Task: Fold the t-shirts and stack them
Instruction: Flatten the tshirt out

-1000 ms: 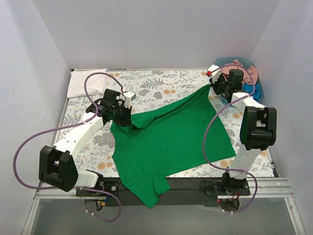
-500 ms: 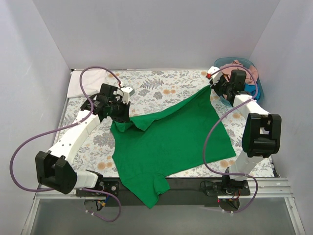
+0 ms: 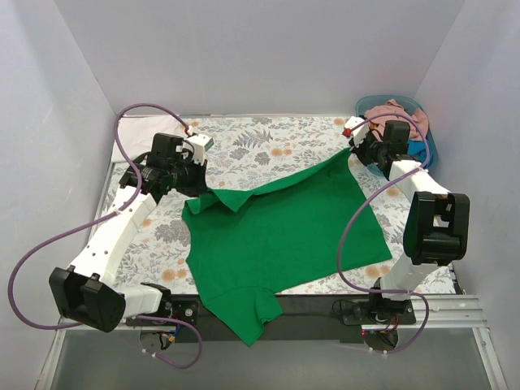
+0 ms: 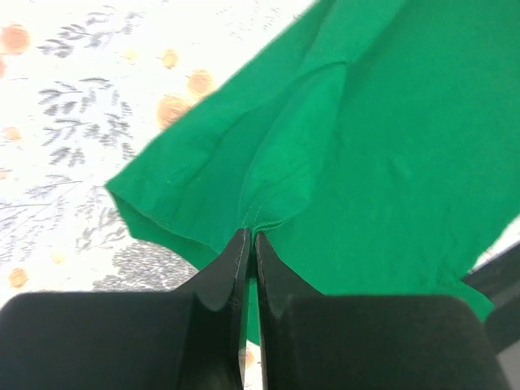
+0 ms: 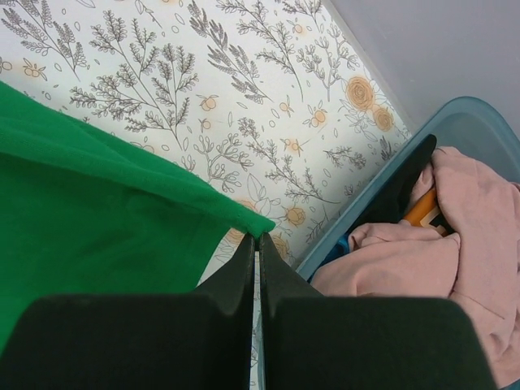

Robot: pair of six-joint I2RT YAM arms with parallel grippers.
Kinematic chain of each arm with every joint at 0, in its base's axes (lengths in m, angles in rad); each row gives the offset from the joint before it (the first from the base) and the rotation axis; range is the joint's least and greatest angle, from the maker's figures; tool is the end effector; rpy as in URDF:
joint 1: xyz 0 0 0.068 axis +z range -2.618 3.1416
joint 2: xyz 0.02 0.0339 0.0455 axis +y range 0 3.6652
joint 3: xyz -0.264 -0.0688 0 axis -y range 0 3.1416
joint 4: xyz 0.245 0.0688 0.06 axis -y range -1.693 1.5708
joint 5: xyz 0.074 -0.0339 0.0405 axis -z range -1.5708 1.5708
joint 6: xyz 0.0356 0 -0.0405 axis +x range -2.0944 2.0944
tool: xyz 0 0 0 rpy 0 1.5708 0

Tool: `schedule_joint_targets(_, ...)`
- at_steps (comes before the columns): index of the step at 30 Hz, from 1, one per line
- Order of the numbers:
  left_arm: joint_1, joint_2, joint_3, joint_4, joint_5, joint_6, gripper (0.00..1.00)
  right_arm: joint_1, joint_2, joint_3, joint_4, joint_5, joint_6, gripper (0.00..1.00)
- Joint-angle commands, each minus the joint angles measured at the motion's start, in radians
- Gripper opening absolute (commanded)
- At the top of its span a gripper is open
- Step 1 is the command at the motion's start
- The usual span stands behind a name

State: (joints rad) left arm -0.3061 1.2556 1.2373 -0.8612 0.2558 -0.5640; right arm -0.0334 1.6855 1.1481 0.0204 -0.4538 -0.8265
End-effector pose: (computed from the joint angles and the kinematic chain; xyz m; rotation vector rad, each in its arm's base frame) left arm 0.2389 -0.0849 0.3365 -0.2096 2.5293 -0.6804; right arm 0.3838 0.0028 0.2495 -1.0272 1.7529 -0.0657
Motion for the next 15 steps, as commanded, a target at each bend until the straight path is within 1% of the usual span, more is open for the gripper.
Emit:
schedule_joint_targets(1,0.005,-0.012,0.062,0.051,-0.114,-0.002,0.00,-0.007,-0.029,0.059,0.000,-0.031,0.024,0.01)
schedule_joint_targets(3,0.045,0.042,0.128,0.114,-0.168,-0.005,0.00,-0.007,0.003,0.129,0.000,-0.037,0.081,0.01)
schedule_joint_targets(4,0.067,0.069,0.155,0.132,-0.173,-0.005,0.00,-0.007,0.017,0.154,0.000,-0.034,0.099,0.01)
schedule_joint_targets(5,0.117,0.134,0.201,0.152,-0.165,-0.004,0.00,-0.005,0.051,0.177,-0.002,-0.025,0.140,0.01)
schedule_joint_targets(6,0.143,0.166,0.232,0.178,-0.155,-0.004,0.00,-0.005,0.068,0.229,-0.005,-0.020,0.156,0.01)
schedule_joint_targets(8,0.192,0.232,0.280,0.209,-0.119,-0.002,0.00,-0.005,0.110,0.275,-0.019,-0.020,0.182,0.01)
schedule_joint_targets(9,0.199,0.278,0.327,0.241,-0.110,0.004,0.00,-0.005,0.120,0.295,-0.052,-0.020,0.208,0.01)
schedule_joint_targets(11,0.216,0.320,0.378,0.275,-0.098,0.006,0.00,-0.005,0.134,0.354,-0.086,-0.031,0.236,0.01)
schedule_joint_targets(13,0.226,0.390,0.497,0.281,-0.098,0.007,0.00,-0.005,0.135,0.424,-0.112,-0.040,0.266,0.01)
schedule_joint_targets(14,0.251,0.415,0.546,0.280,-0.093,-0.002,0.00,-0.005,0.126,0.446,-0.125,-0.034,0.279,0.01)
schedule_joint_targets(15,0.268,0.462,0.661,0.266,-0.081,-0.014,0.00,-0.005,0.118,0.467,-0.125,-0.023,0.297,0.01)
